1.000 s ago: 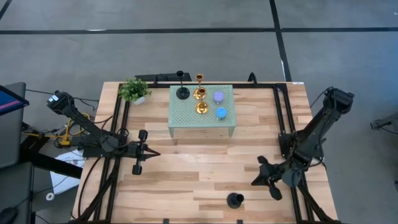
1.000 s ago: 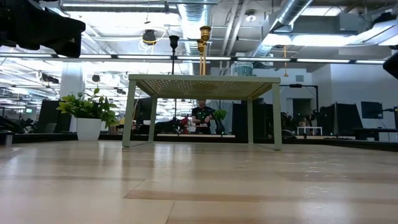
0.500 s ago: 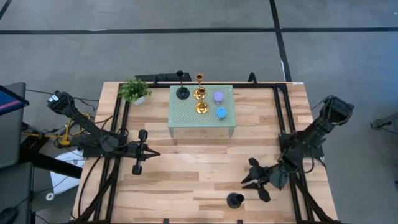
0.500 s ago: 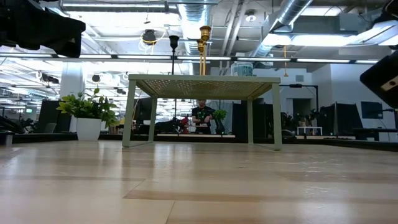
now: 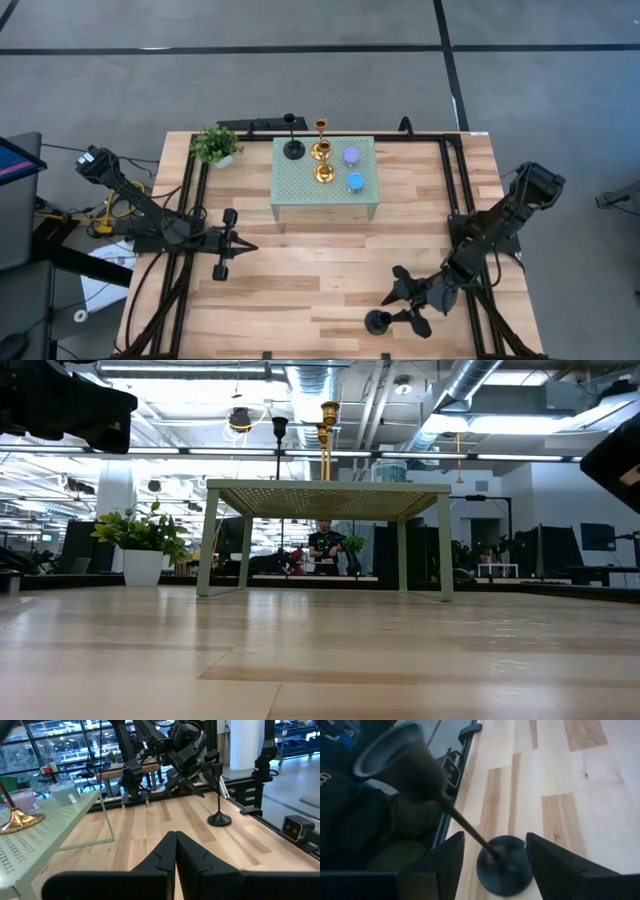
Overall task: Pick & Place candle stick holders
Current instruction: Put the black candle holder on the shelf aligned with the other black candle holder
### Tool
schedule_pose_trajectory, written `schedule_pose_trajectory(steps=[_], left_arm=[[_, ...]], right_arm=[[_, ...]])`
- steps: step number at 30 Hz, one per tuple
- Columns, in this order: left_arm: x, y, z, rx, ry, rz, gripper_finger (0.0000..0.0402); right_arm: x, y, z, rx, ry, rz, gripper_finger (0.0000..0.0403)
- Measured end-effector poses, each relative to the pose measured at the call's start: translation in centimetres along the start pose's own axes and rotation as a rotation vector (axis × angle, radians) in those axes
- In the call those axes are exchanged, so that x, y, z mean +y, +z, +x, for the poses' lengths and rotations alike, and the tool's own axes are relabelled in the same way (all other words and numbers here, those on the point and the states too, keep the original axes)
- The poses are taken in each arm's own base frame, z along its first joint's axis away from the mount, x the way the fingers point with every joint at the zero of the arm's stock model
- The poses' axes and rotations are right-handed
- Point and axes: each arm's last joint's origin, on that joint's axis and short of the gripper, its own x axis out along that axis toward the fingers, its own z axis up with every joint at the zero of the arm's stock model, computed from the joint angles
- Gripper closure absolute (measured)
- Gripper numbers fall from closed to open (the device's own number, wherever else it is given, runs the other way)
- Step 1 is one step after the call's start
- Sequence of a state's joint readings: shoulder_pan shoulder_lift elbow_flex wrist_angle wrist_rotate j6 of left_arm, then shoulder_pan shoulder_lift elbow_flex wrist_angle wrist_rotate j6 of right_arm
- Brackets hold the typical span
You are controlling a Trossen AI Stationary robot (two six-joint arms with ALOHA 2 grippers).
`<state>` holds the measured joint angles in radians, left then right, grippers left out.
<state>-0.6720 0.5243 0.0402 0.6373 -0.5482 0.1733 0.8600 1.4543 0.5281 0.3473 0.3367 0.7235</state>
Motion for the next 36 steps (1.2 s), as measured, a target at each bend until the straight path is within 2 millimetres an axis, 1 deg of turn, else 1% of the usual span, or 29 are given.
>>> schedule_pose_trajectory(steps=[4, 8, 11, 15, 22, 29, 36], left_arm=[[0.00, 0.00, 0.00, 0.000, 0.000, -0.006, 0.0394], [0.00, 0.00, 0.00, 0.000, 0.000, -0.006, 0.0394], [0.00, 0.00, 0.00, 0.000, 0.000, -0.006, 0.0394], [0.00, 0.00, 0.00, 0.000, 0.000, -0.006, 0.0394], [0.00, 0.00, 0.00, 0.000, 0.000, -0.006, 0.0394], [0.00, 0.00, 0.00, 0.000, 0.000, -0.006, 0.0394], [0.00, 0.00, 0.00, 0.000, 0.000, -0.006, 0.0394]], right_arm=[[0.38, 0.32, 0.15, -0.007, 0.007, 0.003, 0.0200], [0.52, 0.48, 0.13, -0.013, 0.013, 0.011, 0.0213], [0.55, 0.47, 0.16, -0.006, 0.024, 0.048, 0.0221], [0.60, 0.43, 0.15, 0.004, 0.035, 0.053, 0.0226], [0.65, 0.50, 0.16, -0.002, 0.040, 0.105, 0.0223], [0.90, 0.78, 0.14, -0.032, 0.065, 0.054, 0.0216], [0.73, 0.87, 0.20, -0.033, 0.055, 0.050, 0.0222]])
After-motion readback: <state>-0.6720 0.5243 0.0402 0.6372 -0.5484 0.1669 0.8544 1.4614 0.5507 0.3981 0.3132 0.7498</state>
